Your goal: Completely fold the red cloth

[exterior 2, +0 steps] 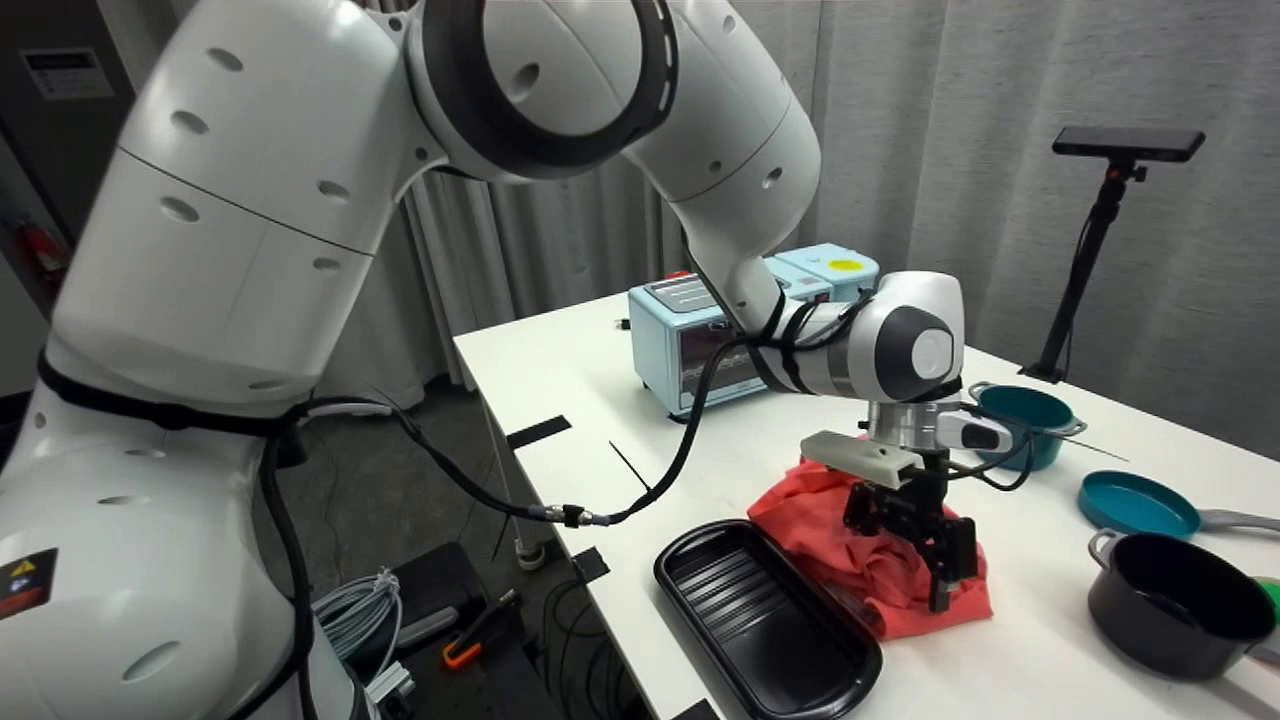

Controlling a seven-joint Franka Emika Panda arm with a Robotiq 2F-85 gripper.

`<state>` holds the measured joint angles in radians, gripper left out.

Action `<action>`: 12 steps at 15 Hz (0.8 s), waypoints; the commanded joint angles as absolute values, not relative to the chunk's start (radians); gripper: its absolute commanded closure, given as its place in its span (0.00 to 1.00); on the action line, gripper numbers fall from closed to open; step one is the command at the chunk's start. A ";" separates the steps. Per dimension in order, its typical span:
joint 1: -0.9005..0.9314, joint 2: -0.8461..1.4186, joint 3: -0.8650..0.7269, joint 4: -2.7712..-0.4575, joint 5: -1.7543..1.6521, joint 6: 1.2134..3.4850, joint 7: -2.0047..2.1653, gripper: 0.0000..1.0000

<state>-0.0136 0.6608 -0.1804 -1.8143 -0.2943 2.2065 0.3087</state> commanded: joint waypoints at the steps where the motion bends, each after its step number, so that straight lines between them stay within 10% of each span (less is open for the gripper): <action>1: -0.024 0.716 -0.199 -1.779 -0.258 2.232 0.345 0.00; 4: -0.018 0.741 -0.215 -1.773 -0.250 2.274 0.387 0.00; 5: -0.017 0.751 -0.218 -1.769 -0.247 2.283 0.400 0.25; 12: -0.018 0.737 -0.219 -1.751 -0.206 2.296 0.420 0.72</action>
<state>-0.0152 0.7032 -0.2039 -1.7757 -0.2268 2.2536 0.3927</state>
